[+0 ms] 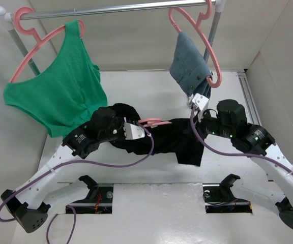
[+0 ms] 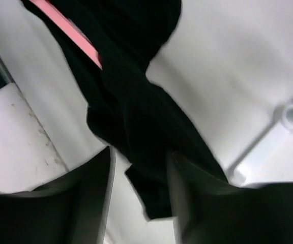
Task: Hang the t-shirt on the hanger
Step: Place tshirt on hanger
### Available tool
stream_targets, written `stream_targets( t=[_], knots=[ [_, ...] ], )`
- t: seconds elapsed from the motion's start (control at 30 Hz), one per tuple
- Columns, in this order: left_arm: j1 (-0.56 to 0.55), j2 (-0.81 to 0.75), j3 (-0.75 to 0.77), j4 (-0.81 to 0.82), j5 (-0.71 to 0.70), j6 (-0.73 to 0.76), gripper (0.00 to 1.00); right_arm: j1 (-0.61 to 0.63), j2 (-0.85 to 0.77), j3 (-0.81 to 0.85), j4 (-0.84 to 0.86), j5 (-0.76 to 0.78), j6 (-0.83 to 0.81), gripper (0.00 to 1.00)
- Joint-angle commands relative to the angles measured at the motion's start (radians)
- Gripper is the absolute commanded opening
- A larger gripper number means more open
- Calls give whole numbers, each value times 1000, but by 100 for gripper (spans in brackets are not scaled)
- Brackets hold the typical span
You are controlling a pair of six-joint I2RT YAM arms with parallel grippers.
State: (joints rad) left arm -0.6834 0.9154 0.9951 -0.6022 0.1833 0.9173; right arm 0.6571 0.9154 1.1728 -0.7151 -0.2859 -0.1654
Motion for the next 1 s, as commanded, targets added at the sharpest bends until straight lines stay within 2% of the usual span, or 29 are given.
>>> stream_targets(
  t=[0.0,0.03,0.1,0.33,0.53,0.7,0.87,0.93,0.97],
  knots=[
    [-4,-35,24,-30,82,-9,0,7,-16,20,-105,180,-22,53],
    [-4,-35,23,-40,82,-9,0,7,-26,43,-148,192,-22,70],
    [-4,-35,14,-41,106,-9,0,7,-26,68,-162,182,-32,75],
    [-4,20,62,-60,151,0,0,53,-50,160,-86,73,-42,77],
    [-4,30,91,-70,160,12,0,225,37,180,40,83,-42,77],
    [-4,40,111,-70,179,2,0,315,152,169,83,70,-75,70],
    [-4,20,111,-70,212,-8,0,315,189,102,212,118,-85,65],
    [-4,10,111,-70,234,-8,0,315,189,87,241,167,-85,58],
    [-4,10,111,-70,234,-18,0,315,189,71,265,177,-85,41]
  ],
)
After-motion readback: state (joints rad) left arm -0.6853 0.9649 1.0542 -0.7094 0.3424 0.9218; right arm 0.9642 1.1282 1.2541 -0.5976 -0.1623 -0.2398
